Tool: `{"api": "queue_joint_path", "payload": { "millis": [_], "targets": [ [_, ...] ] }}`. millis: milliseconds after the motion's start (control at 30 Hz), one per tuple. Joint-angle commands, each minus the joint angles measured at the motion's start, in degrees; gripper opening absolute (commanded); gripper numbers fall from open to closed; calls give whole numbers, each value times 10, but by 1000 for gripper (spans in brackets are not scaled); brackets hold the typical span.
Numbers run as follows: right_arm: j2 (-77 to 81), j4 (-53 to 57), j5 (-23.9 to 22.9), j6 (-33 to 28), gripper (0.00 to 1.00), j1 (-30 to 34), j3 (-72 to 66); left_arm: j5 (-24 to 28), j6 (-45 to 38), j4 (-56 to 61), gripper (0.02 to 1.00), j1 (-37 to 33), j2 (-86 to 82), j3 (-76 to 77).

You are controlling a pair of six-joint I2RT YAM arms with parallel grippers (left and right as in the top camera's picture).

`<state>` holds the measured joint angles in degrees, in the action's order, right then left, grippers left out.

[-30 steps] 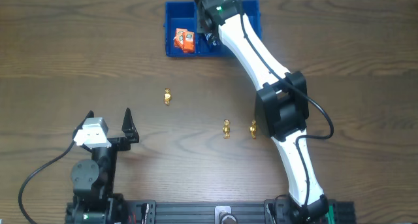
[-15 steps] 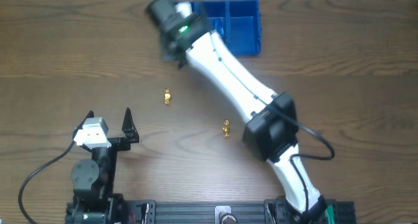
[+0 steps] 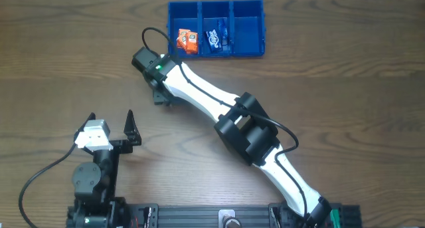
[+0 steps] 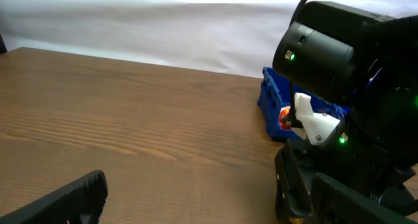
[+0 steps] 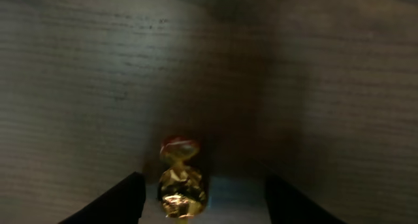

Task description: Sort Candies Into Trays

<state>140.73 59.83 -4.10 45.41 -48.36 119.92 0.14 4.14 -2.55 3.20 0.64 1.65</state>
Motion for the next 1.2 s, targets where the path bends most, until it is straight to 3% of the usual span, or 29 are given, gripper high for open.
{"api": "queue_joint_path", "payload": {
  "millis": [33,200,533,700,833,1033,1200],
  "targets": [
    [6,-2,3,11,463,-7,1,-3,-8,-19,998,-2,-2,-14],
    [15,-4,4,11,275,-7,1,-3,-8,-19,998,-2,-2,-14],
    [13,-6,-3,10,174,-7,5,-3,-8,-19,996,-2,-2,-14],
    [-85,48,-68,-9,169,11,17,-3,-8,-19,998,-2,-2,-14],
    [-184,72,-129,-83,169,104,17,-3,-8,-19,998,-2,-2,-14],
    [-172,-4,-125,-184,165,247,16,-3,-8,-19,998,-2,-2,-14],
    [-121,-50,-111,-205,174,282,16,-3,-8,-19,998,-2,-2,-14]
  ]
}}
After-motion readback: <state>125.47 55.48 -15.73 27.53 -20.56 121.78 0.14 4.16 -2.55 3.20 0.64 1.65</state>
